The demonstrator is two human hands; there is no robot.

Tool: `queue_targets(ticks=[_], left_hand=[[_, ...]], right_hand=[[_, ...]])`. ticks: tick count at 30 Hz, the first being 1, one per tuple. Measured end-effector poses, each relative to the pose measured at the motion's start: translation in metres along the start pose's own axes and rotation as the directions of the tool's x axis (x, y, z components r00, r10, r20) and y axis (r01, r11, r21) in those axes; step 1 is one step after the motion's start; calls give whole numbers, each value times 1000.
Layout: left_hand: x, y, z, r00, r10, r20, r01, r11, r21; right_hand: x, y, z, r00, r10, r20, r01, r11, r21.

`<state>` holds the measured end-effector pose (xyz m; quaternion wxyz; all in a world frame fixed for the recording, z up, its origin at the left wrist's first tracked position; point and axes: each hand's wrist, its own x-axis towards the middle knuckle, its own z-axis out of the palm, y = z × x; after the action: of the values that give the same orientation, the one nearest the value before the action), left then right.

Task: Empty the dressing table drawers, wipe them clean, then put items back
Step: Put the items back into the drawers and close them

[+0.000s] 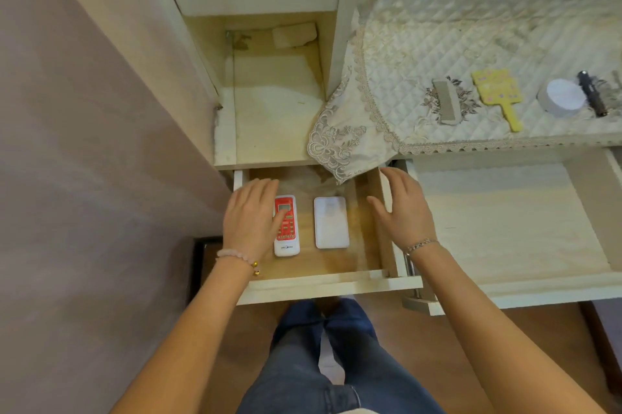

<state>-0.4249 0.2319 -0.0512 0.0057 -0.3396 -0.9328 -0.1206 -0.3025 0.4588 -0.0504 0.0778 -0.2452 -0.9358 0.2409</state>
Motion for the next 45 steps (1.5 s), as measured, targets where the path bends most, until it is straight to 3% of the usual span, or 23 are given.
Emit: queue_targets(ticks=[5,20,35,45], left_hand=[[21,7,-24,984,165,-73,-160,984,78],[49,119,-41,899,437,-27,-436,899,38],[9,285,-4,935,351,-61,-346,935,72],[12,346,12,958,276,-75,-270,959,86]], right_hand=[[-9,3,-40,993,-47,-110,37,996,-86],[-81,70,-124,921,192,-340,-259,952,-163],[-144,220,-217,940,184,-289,-239,957,-167],[-135,282,-248,960,140,-243,-182,970,-163]])
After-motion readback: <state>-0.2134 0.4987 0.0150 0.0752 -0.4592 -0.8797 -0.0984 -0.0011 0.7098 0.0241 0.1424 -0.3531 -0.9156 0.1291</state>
